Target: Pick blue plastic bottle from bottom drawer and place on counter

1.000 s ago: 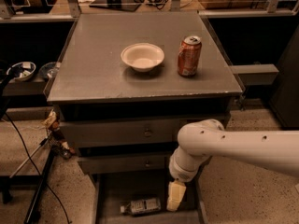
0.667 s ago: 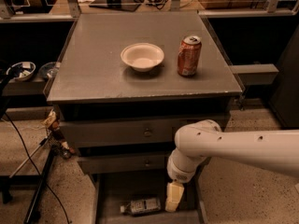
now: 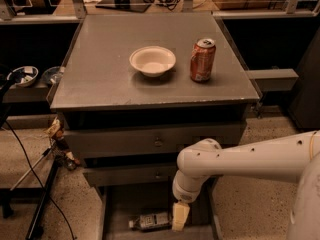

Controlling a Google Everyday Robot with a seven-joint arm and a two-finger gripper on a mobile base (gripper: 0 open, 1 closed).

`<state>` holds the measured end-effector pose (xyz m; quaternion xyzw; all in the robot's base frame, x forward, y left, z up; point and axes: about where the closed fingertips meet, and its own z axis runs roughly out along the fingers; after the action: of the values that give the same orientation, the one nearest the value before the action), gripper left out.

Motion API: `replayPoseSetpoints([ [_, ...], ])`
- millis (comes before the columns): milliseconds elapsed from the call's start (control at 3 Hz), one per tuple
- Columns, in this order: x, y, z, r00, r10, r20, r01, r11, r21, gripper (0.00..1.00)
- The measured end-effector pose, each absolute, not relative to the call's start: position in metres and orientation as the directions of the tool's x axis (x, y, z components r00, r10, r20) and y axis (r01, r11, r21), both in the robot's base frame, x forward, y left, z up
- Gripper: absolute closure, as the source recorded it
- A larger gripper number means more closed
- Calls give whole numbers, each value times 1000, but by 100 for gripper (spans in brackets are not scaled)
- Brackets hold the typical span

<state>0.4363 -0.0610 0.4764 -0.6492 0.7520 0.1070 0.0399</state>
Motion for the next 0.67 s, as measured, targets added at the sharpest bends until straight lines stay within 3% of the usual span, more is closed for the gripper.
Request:
replayPoseSetpoints([
  [667, 452, -76, 428, -148, -967, -207, -988, 137, 64, 0],
])
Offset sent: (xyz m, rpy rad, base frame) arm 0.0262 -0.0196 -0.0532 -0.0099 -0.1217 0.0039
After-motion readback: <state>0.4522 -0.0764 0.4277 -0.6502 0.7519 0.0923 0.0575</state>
